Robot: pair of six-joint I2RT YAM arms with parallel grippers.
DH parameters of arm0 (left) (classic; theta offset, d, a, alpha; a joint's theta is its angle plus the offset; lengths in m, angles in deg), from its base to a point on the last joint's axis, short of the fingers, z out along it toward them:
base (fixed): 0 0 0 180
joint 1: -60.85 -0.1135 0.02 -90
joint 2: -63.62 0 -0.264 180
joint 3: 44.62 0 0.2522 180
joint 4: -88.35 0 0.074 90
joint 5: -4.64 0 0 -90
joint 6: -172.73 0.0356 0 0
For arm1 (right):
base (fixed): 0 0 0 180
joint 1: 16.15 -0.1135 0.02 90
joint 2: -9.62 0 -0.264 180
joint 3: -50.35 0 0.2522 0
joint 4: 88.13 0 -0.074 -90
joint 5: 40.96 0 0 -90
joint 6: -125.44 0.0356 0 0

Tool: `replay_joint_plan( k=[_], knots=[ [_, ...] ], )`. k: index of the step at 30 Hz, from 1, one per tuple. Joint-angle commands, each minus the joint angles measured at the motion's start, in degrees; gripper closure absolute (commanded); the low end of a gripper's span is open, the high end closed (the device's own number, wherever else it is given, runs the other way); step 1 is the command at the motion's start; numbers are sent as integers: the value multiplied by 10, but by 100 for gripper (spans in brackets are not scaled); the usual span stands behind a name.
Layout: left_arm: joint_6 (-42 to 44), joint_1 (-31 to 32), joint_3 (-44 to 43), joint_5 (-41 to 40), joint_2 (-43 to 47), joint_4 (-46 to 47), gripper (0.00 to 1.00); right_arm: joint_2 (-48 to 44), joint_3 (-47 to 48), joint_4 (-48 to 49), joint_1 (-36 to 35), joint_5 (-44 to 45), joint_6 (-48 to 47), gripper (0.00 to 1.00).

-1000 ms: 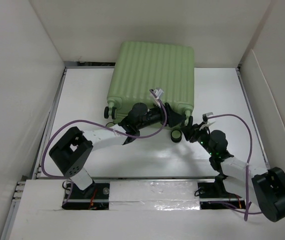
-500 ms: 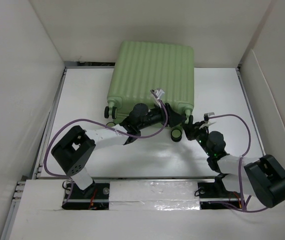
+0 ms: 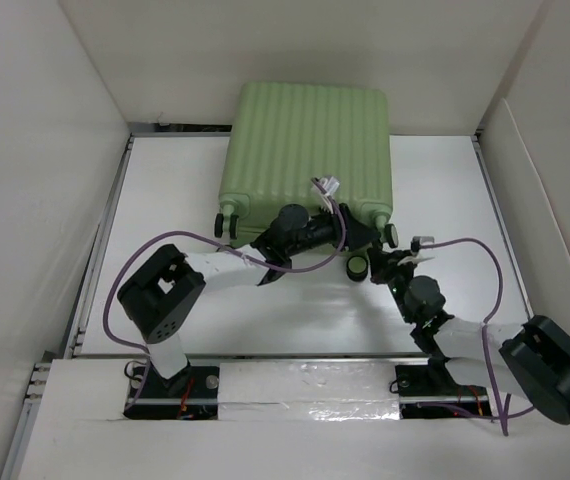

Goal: Pack the luggage

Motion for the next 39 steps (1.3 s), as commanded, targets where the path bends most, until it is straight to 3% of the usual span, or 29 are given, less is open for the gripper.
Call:
replay_joint_plan(
  k=[1,6,11,15,18,23,28,31,35,39],
  knots=[
    [-42,2,-66,-14,-36,16,61,-41,-21,43,-88,107,4,100],
    [-56,7,-141,0,-65,0,62,-54,-3,8,-144,175,-12,100],
    [-59,26,-191,-20,-80,-29,60,52,45,90,-166,199,-31,100],
    [-56,32,-196,-12,-74,-42,38,148,71,197,-179,201,-48,100],
    [-35,8,-140,-36,-15,-53,31,173,53,219,-170,198,-35,100],
    [5,-40,29,-119,184,-103,31,131,51,148,-152,161,-19,100],
    [35,-88,139,-320,417,-271,36,70,71,42,-146,119,-19,100],
    [33,-123,167,-423,512,-394,37,43,80,11,-138,86,-28,100],
    [23,-182,196,-431,559,-466,37,17,83,-24,-123,58,-27,100],
    [15,-236,216,-362,525,-478,37,8,75,-24,-97,17,-24,100]
  ],
)
